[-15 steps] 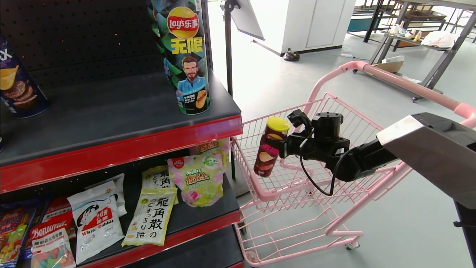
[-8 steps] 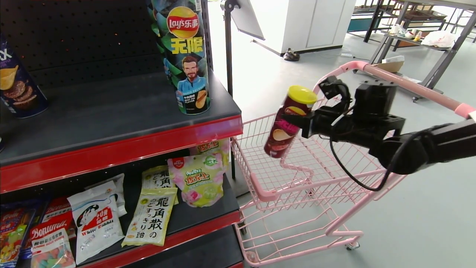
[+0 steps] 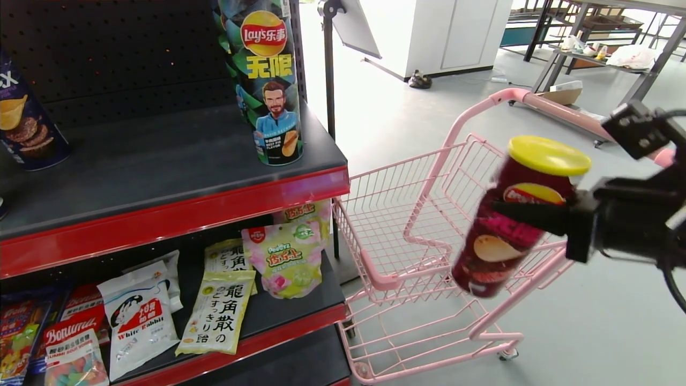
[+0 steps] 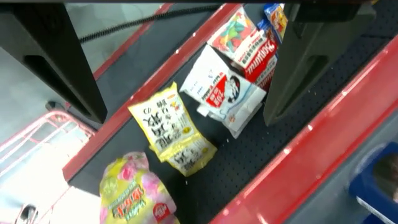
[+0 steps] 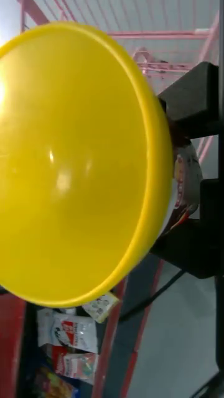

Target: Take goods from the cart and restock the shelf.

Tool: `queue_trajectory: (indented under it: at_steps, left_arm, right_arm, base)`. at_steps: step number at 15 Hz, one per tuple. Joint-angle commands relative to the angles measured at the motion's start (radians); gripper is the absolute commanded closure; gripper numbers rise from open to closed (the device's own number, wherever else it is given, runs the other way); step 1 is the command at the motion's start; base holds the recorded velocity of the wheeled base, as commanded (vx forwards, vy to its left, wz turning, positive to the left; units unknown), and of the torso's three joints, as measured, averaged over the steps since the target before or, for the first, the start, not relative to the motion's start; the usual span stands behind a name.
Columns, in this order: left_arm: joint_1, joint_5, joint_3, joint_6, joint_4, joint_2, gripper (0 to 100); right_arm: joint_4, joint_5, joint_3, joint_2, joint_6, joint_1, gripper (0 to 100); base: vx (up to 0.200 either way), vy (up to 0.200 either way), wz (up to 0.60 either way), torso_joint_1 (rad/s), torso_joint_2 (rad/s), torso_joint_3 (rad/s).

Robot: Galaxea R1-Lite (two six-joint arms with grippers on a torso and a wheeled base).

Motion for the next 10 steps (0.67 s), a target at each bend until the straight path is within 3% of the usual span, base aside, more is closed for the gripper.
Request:
queue_trajectory:
  at_steps: [1, 6, 10]
  left_arm:
    - [0.0, 0.003, 0.014, 0.01, -0.014, -0.01, 0]
    - [0.0, 0.022, 0.016, 0.045, -0.017, -0.007, 0]
    - [0.0, 0.023, 0.023, 0.047, -0.017, -0.006, 0]
  right_arm:
    - [0.038, -0.073, 0.166, -0.215, -0.003, 0.114, 100]
    - [0.046, -0.074, 0.131, -0.18, -0.073, 0.113, 100]
    - [0.046, -0.074, 0.106, -0.166, -0.075, 0.113, 100]
  base:
    - [0.0, 0.0, 0.0, 0.0, 0.0, 0.0]
    - [0.0, 0.0, 0.0, 0.0, 0.0, 0.0]
    - [-0.2, 0.0, 0.0, 0.005, 0.0, 0.004]
